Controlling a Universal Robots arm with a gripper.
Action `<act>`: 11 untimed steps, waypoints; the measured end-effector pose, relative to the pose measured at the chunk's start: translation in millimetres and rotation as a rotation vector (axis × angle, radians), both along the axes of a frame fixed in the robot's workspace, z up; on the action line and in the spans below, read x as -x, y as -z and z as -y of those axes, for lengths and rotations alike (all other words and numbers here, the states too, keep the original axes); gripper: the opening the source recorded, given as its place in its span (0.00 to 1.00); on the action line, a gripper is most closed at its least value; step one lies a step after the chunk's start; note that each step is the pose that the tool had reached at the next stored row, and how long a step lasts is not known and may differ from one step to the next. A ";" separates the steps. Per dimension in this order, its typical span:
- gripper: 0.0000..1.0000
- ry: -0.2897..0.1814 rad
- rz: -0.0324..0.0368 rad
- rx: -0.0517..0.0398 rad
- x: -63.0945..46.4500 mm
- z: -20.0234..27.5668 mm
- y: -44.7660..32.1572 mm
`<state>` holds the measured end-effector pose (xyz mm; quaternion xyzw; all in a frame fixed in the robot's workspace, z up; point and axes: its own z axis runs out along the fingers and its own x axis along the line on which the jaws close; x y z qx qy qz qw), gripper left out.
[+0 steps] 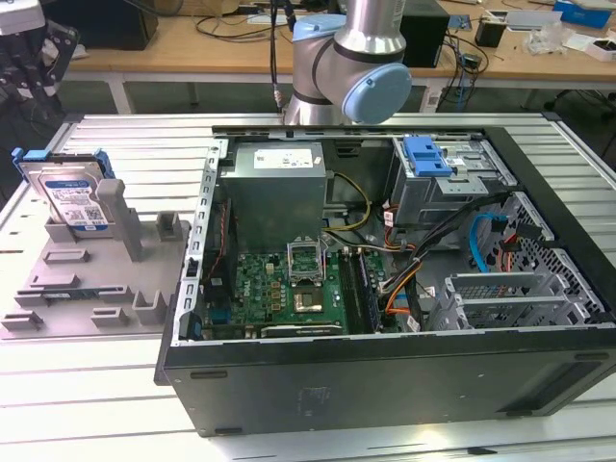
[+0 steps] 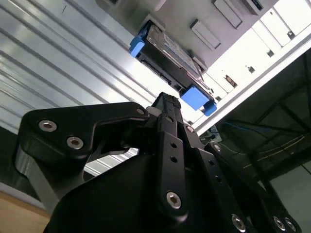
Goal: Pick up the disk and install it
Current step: 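Pick up the disk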
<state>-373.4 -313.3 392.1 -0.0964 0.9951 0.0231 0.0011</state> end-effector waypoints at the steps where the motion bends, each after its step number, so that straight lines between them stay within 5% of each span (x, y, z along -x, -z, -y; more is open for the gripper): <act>1: 0.11 -0.009 -0.0010 -0.0001 0.0 -0.1 0.1; 11: 0.11 -0.149 -0.0147 0.0001 0.6 -1.2 0.2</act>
